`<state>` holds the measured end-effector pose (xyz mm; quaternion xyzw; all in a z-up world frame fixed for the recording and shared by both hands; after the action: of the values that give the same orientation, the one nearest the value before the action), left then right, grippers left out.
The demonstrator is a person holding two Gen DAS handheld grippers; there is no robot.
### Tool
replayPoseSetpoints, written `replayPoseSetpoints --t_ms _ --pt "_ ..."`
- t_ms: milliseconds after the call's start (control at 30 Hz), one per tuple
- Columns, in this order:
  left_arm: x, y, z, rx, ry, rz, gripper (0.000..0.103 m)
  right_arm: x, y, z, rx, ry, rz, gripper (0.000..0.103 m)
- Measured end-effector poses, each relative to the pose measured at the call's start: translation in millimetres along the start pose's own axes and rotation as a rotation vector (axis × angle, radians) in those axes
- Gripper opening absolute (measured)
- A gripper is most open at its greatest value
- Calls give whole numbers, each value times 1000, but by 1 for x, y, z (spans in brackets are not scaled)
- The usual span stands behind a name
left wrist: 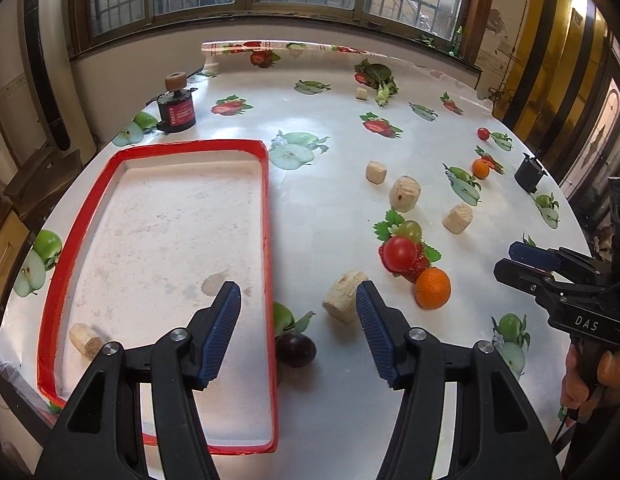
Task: Organize fruits
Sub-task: 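Move both open tools back over the table toward the remaining items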
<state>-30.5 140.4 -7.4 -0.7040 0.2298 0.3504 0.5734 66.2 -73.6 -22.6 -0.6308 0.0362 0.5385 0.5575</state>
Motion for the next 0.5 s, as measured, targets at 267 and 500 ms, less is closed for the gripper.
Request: replayPoseSetpoints --t_ms 267,500 --pt "10 -7 -19 30 18 9 59 0 -1 -20 35 21 -6 57" --pt "18 -13 -28 43 28 16 59 5 -2 -32 54 31 -4 57"
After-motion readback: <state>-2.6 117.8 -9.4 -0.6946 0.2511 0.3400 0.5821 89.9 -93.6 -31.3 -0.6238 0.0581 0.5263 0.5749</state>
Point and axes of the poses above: each gripper's, at about its wrist camera, not at the fingertips, and x roughly the way its jaws point, z to its left, y to its underside, the point moved 1 cm from there along x, roughly the way its jaws point, and after that the axes turned 2 degrees about -z, right-handed, at the moved point
